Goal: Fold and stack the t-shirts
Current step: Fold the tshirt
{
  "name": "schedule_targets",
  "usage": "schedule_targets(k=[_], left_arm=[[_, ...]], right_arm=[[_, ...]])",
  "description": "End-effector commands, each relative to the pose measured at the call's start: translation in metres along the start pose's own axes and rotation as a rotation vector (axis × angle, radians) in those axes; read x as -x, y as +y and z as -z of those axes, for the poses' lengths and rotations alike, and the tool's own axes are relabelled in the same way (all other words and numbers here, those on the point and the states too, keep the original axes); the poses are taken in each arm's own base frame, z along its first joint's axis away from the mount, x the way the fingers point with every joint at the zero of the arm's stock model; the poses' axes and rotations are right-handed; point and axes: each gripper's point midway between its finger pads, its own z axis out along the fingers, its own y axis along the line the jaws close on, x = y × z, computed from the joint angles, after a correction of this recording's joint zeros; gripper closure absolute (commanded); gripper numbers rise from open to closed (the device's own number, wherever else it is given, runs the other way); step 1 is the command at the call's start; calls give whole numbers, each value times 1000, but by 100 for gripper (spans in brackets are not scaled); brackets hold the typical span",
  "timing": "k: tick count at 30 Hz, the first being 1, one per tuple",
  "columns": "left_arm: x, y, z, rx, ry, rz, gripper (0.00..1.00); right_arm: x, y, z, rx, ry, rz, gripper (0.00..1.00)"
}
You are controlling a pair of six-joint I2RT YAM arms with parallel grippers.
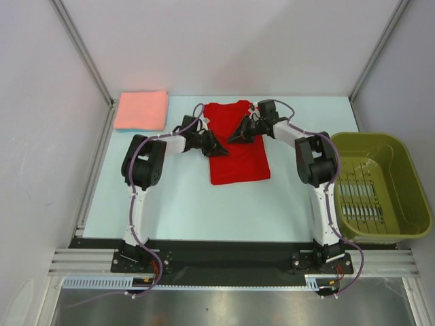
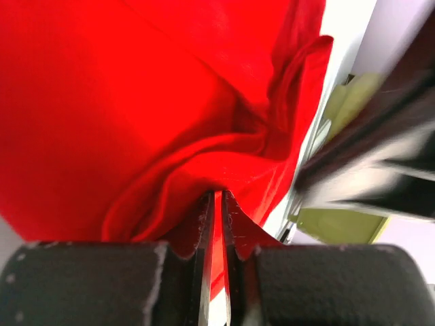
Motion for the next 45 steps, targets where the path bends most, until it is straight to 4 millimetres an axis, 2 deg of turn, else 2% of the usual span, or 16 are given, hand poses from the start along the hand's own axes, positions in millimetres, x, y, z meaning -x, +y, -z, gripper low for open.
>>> schedule_targets(k=[1,4,12,16,19,21,25,28,30,31,33,34,35,36,41,45], left_arm=[[26,-26,9,-95,-55,-19,88],[31,-16,13,-83,-64,-7,89],[49,14,22,-56,-94,30,89],[58,25,21,-34,-89,32,89],[61,21,25,-10,-87,15,88],[70,2,37,-7,-113,-37,84],[71,-24,75,101,-179,-188,57],[57,-47,109,161,-208,-293,44],[39,-34,117,218,-196,-286,39],[28,-44,128,214,-203,-307,38],[-3,-21,127,247,-159,-270,35],[-15,-29,130,239,-170,-289,34],[-37,-6,126,280,-136,-258,32],[-52,-4,121,288,-123,-258,30],[-113,23,106,298,-74,-166,28],[-133,37,96,329,-81,-56,34]], right_arm=[[7,13,-13,112,3,-60,89],[9,-11,-12,86,0,-83,90],[47,-85,23,74,-117,-164,90],[65,-107,41,73,-154,-196,88],[77,-108,57,75,-172,-192,88],[83,-100,69,70,-183,-153,87],[78,-84,102,-51,-174,-94,83],[59,-81,129,-206,-137,-16,65],[34,-87,147,-314,-89,-11,54],[24,-87,151,-336,-75,-11,50],[4,-75,161,-354,-65,21,40],[-18,-86,160,-378,-26,4,37],[-30,-90,160,-391,-16,10,35],[-53,-90,162,-395,6,10,31],[-103,-101,165,-367,27,-22,30],[-133,-107,163,-340,50,-54,34]])
